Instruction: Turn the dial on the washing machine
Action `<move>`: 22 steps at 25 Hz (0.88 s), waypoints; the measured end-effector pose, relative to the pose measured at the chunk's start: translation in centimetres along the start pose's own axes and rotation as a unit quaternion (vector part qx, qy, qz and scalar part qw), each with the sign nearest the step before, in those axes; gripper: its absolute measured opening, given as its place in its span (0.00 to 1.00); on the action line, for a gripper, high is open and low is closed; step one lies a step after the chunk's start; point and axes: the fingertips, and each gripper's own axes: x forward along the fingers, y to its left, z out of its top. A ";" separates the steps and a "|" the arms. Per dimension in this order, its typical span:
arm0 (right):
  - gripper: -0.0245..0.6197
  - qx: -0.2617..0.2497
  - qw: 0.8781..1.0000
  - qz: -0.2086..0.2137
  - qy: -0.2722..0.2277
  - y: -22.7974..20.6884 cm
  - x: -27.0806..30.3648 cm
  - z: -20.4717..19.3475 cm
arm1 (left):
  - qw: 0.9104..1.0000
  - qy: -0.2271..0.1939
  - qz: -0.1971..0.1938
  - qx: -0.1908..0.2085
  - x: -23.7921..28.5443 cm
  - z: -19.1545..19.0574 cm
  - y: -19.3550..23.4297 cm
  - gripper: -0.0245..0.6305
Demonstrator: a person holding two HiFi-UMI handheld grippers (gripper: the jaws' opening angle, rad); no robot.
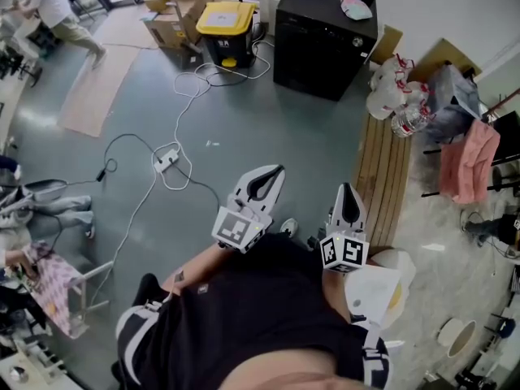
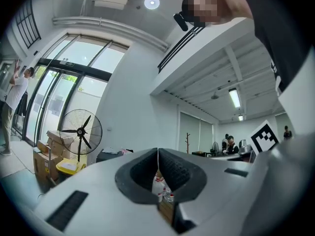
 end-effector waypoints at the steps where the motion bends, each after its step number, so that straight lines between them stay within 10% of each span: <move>1: 0.09 0.002 1.000 -0.001 -0.002 0.0 0.1 -0.1 | 1.000 0.000 0.000 0.001 -0.1 0.0 0.1 0.07; 4: 0.26 0.002 1.000 -0.001 0.008 0.5 0.7 -0.5 | 1.000 0.001 0.001 0.000 -0.4 -0.1 0.8 0.07; 22: 0.27 -0.010 0.999 -0.041 0.021 1.9 9.2 -3.3 | 0.999 0.018 -0.018 -0.030 2.2 -3.5 9.4 0.07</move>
